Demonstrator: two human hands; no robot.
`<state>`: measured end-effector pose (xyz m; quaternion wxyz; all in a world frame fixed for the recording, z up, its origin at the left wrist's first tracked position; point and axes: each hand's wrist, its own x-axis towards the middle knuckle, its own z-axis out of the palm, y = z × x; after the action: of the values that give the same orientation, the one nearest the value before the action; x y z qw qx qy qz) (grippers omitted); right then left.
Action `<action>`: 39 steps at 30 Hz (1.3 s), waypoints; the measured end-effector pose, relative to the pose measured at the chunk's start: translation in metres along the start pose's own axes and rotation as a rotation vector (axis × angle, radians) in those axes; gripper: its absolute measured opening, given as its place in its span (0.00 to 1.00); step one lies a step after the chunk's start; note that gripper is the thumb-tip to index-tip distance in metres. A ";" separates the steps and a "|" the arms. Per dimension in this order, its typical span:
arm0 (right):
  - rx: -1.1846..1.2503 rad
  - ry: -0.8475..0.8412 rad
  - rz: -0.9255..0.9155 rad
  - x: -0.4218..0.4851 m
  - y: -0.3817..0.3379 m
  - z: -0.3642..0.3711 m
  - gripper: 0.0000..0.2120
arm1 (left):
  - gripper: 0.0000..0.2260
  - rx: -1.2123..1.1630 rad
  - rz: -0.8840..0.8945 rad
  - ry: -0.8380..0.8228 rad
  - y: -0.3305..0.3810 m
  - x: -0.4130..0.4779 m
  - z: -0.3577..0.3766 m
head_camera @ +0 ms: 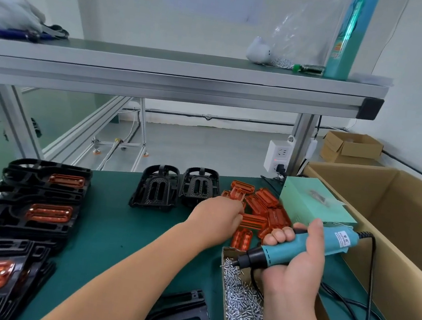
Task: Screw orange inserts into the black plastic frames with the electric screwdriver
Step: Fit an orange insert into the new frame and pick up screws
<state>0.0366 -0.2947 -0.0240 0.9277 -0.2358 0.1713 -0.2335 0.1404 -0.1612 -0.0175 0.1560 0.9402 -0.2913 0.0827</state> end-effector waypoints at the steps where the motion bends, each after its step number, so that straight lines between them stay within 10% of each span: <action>1: 0.030 -0.005 -0.009 -0.002 0.001 0.002 0.16 | 0.11 -0.093 -0.035 0.010 -0.002 -0.008 -0.004; 11: 0.058 -0.073 -0.018 -0.010 0.005 0.003 0.16 | 0.13 -0.852 -0.444 -0.017 -0.031 -0.139 -0.065; 39: 0.010 -0.155 -0.011 -0.019 0.008 0.008 0.16 | 0.10 -0.772 -0.411 -0.018 -0.025 -0.211 -0.077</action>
<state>0.0269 -0.2753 -0.0177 0.9380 -0.2495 0.0966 -0.2205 -0.0221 -0.0051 -0.0032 0.5066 0.8521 -0.1090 -0.0732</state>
